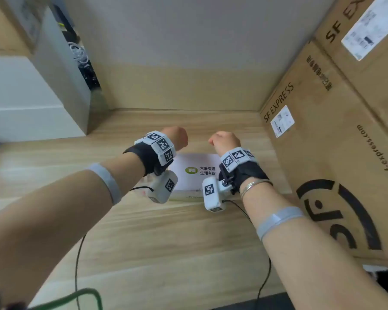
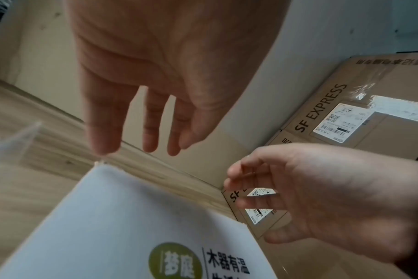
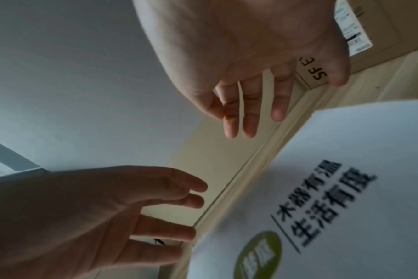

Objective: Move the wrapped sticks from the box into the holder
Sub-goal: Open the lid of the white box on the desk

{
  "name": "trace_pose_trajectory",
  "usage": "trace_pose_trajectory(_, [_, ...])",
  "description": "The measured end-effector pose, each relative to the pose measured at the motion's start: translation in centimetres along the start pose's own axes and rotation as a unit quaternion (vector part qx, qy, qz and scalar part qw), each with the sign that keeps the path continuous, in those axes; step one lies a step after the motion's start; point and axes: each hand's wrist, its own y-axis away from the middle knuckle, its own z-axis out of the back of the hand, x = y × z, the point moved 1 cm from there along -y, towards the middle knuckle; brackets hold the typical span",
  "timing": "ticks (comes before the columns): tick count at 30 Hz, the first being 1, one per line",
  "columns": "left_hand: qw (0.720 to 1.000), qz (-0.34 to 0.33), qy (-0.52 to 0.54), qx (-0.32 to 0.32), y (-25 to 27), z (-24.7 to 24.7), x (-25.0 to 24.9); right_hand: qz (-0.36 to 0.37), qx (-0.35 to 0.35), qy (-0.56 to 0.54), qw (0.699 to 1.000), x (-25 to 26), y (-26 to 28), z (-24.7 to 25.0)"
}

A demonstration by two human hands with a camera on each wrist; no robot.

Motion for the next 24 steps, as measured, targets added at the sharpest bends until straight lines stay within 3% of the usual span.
trace_pose_trajectory(6, [0.999,0.001,-0.013,0.047,-0.8,-1.7,-0.1,-0.035,0.032,0.023,0.999,-1.7,-0.6,-1.4])
trace_pose_trajectory(16, [0.999,-0.047,0.002,0.010,-2.4,-0.5,-0.2,-0.001,-0.027,-0.007,1.000,-1.6,-2.9,0.3])
trace_pose_trajectory(24, [0.979,-0.088,-0.162,0.084,-2.0,-2.2,-1.1,0.009,-0.040,0.006,0.999,-3.1,-3.6,-0.2])
